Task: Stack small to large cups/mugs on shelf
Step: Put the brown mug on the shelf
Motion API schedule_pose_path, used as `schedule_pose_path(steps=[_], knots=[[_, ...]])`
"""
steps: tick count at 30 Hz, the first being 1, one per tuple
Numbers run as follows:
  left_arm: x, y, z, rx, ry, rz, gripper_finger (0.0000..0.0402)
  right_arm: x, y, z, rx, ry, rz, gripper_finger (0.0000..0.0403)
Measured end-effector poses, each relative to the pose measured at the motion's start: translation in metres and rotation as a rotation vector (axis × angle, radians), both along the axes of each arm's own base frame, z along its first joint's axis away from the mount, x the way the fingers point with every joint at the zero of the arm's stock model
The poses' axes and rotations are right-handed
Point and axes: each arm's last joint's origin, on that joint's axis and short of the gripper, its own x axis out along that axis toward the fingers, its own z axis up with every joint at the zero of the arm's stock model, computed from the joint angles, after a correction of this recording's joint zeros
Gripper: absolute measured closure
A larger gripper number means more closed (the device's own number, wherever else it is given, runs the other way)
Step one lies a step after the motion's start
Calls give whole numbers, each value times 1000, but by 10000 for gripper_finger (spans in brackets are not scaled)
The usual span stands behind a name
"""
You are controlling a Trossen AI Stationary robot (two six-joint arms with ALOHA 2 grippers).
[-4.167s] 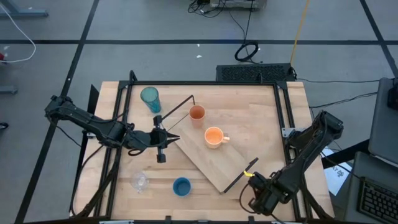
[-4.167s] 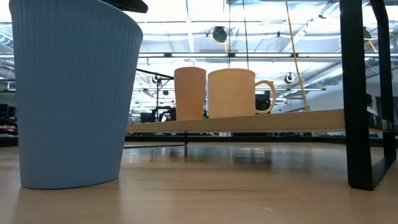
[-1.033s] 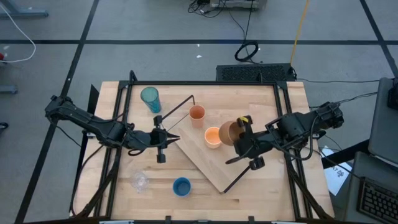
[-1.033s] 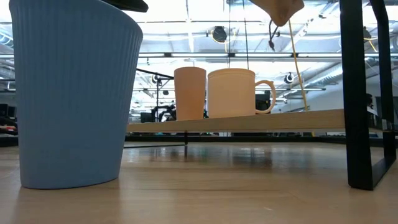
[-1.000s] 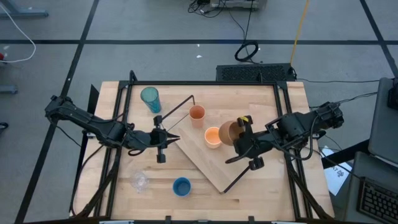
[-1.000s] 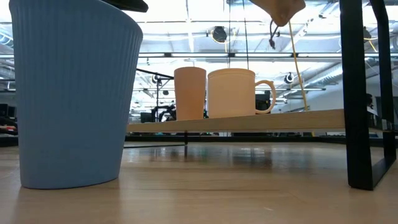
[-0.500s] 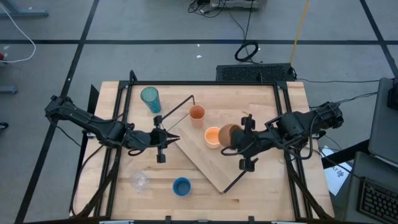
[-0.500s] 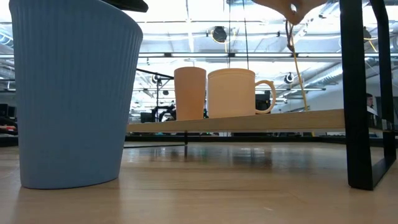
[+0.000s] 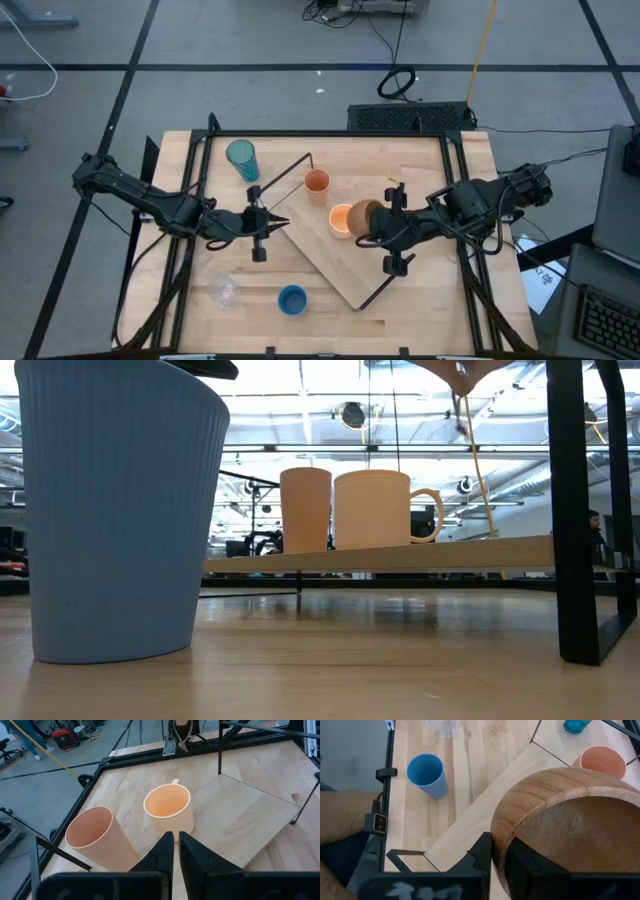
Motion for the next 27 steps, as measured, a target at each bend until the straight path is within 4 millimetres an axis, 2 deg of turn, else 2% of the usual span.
schedule_pose_path(steps=[7,11,19,27], knots=[[0,0,0,0,0,0,371,9,-1,-7,27,38,-8,383],[0,0,0,0,0,-1,371,23,-3,-21,78,122,7,383],[0,0,0,1,0,-1,371,51,-2,-57,165,309,-74,383],[0,0,0,2,1,-1,371,67,2,-81,205,417,-69,383]])
